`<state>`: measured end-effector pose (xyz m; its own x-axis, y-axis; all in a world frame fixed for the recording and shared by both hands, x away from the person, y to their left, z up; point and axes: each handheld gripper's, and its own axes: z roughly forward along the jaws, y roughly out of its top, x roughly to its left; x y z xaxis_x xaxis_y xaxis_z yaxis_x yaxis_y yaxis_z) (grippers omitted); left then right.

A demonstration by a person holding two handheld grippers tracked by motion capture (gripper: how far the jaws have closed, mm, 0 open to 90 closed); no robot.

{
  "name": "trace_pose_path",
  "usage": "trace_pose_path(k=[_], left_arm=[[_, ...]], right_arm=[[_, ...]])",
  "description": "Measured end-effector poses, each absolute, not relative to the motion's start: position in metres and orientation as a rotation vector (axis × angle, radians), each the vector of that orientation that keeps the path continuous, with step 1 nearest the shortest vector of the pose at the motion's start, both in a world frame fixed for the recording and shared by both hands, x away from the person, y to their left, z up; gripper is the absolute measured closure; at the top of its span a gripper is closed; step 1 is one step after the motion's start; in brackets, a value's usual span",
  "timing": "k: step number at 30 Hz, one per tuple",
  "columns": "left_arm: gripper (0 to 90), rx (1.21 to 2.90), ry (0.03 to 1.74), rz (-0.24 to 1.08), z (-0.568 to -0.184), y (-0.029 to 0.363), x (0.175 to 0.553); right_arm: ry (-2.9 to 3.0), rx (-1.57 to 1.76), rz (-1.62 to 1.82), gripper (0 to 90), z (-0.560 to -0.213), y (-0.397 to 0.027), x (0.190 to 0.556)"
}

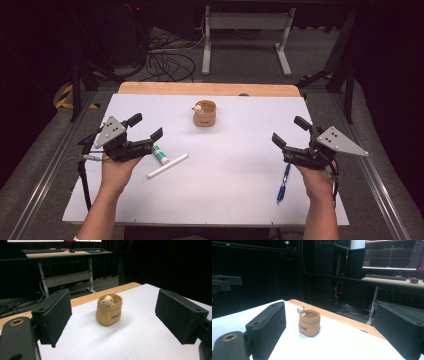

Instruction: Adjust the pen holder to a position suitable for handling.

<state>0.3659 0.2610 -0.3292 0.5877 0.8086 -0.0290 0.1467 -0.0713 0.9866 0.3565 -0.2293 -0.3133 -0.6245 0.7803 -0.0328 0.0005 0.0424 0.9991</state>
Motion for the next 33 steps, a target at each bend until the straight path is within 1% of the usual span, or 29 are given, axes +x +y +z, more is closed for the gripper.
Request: trace_pose_path(k=[15,22,27,33], left_arm=[[17.3,1.562,0.891,0.644,-0.339,0.23,0.388],[16.8,1.597,0.909,0.633,-0.35,0.213,0.403],[17.3,1.608,0.909,0.662,-0.353,0.204,0.411],[17.4,1.62,0.922,0.643,-0.357,0.192,0.423]], right_arm=[[1.702,0.781,1.66,11.5,-0.308,-0.232,0.352],[1.709,0.779,1.651,11.5,-0.307,-0.232,0.352],[1.702,0.779,1.653,11.5,-0.306,-0.233,0.35],[1.705,0.769,1.668,11.5,-0.305,-0.233,0.351]])
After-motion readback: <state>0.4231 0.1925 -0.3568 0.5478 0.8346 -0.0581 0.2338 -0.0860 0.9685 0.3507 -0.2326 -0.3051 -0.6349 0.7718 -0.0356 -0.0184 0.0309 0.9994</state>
